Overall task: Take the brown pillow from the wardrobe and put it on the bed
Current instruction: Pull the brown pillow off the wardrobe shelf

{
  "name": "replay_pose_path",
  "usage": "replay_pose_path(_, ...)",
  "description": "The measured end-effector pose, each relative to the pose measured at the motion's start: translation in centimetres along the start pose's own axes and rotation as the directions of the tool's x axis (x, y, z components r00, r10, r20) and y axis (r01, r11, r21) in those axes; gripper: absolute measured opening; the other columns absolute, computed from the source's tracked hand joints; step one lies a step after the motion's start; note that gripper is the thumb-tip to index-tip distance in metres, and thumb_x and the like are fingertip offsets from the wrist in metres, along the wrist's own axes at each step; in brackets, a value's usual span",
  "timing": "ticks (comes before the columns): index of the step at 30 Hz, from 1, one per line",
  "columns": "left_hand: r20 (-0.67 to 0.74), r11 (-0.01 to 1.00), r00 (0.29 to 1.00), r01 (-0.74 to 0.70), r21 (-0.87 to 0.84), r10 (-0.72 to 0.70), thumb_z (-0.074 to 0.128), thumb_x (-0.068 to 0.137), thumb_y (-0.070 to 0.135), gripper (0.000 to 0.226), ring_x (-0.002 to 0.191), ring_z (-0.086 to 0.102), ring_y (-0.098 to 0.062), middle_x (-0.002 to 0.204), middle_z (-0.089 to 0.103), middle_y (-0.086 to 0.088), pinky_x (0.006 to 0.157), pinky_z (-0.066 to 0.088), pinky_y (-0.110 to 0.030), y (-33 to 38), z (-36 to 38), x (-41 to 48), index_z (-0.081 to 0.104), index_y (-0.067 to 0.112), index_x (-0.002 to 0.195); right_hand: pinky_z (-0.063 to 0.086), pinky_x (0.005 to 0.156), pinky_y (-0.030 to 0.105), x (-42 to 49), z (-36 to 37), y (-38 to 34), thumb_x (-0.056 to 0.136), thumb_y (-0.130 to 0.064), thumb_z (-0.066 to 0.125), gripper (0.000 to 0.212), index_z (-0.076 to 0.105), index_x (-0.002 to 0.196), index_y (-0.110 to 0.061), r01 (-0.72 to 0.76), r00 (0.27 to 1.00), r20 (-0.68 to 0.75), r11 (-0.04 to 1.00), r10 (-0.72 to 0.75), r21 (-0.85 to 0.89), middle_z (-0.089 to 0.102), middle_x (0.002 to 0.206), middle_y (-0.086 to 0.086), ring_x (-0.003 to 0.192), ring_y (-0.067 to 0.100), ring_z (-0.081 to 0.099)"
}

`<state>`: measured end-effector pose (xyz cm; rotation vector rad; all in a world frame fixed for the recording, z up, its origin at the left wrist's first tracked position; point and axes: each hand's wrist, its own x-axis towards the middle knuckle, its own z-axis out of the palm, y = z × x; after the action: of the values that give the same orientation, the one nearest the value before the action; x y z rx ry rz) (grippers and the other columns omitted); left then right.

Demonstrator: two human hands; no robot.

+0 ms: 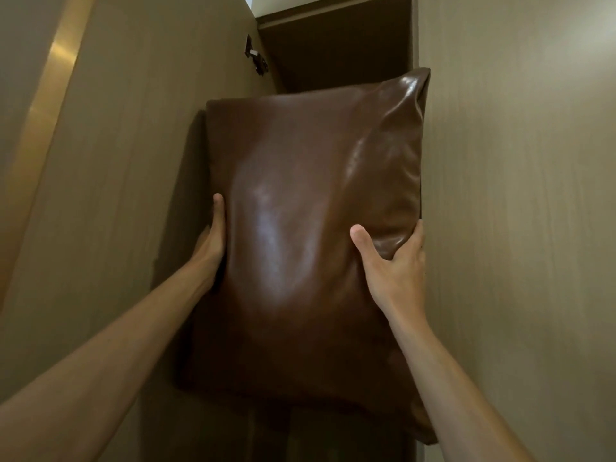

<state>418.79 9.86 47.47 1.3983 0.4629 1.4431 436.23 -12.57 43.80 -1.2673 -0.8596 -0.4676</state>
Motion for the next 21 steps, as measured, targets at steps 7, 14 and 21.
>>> replay_pose_path(7, -0.048, 0.989, 0.995, -0.083, 0.124, 0.090, 0.042, 0.022, 0.113, 0.165, 0.144, 0.050, -0.034, 0.163, 0.047, -0.009, 0.120, 0.039, -0.053, 2.7, 1.2, -6.1, 0.031, 0.030, 0.164, 0.034, 0.119, 0.051, 0.3, -3.4, 1.5, 0.062, -0.092, 0.060, 0.131, 0.014, 0.167, -0.026, 0.028, 0.999, 0.038, 0.987, -0.034, 0.158, 0.039, 0.163, 0.012, 0.150, 0.035, 0.038)
replay_pose_path(14, -0.184, 0.943, 0.954, -0.181, 0.278, 0.238, 0.043, 0.037, 0.111, 0.145, 0.124, 0.065, -0.020, 0.144, 0.064, -0.002, 0.110, 0.049, -0.041, 4.2, 1.4, -15.6, 0.048, 0.027, 0.154, 0.040, 0.118, 0.054, -0.9, -6.4, 3.2, 0.059, -0.092, 0.062, 0.126, 0.022, 0.164, -0.034, -0.005, 0.983, 0.171, 0.932, -0.062, 0.362, 0.044, 0.160, -0.001, 0.147, 0.025, 0.044)
replay_pose_path(21, -0.410, 0.906, 0.853, -0.150, 0.396, 0.321, 0.044, 0.037, 0.111, 0.137, 0.118, 0.069, -0.020, 0.133, 0.072, -0.001, 0.109, 0.051, -0.047, 4.7, -1.8, -25.2, 0.057, 0.031, 0.146, 0.043, 0.115, 0.056, -4.7, -6.3, 3.0, 0.053, -0.096, 0.060, 0.128, 0.020, 0.162, -0.042, -0.131, 0.914, 0.397, 0.869, -0.081, 0.478, 0.047, 0.157, -0.001, 0.141, 0.030, 0.049)
